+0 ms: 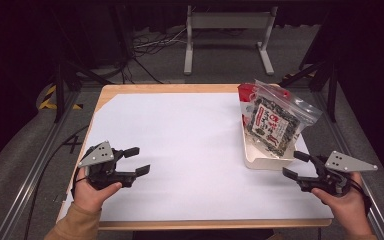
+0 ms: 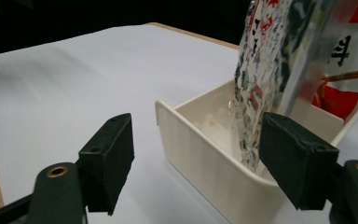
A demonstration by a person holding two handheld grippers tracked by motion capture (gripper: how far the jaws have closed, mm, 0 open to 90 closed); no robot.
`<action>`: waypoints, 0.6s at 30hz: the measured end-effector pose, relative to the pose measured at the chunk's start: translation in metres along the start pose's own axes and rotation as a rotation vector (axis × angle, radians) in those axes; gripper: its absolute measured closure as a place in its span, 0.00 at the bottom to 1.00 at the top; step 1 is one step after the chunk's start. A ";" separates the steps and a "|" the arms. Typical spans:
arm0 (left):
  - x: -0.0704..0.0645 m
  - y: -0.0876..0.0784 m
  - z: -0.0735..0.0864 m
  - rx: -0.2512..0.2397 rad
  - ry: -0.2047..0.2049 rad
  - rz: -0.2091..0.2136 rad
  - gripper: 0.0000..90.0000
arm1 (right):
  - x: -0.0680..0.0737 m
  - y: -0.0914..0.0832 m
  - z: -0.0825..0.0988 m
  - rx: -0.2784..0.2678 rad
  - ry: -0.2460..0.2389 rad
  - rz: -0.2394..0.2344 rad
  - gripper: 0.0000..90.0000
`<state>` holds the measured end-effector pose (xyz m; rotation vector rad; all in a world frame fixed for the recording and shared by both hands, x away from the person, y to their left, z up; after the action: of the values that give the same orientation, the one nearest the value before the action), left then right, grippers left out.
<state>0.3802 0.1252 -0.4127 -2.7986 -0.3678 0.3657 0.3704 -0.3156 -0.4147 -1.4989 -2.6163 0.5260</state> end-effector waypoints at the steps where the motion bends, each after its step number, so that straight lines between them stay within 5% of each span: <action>1: 0.001 0.000 0.001 0.000 0.002 0.000 0.31 | 0.002 0.002 0.003 0.001 -0.001 0.000 0.29; 18: 0.010 -0.001 0.022 -0.015 -0.011 -0.024 0.31 | 0.010 0.013 0.013 -0.035 -0.028 0.040 0.27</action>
<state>0.3831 0.1345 -0.4346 -2.8059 -0.4075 0.3742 0.3724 -0.3040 -0.4321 -1.5685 -2.6350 0.5117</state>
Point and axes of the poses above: each handheld gripper's, and its own axes: y roughly forward along the jaws, z roughly out of its underside, x roughly to its left, the point moved 10 cm from there along y, roughly forward along the jaws, and after that the axes turned 15 degrees about z, right-handed, at the moved point
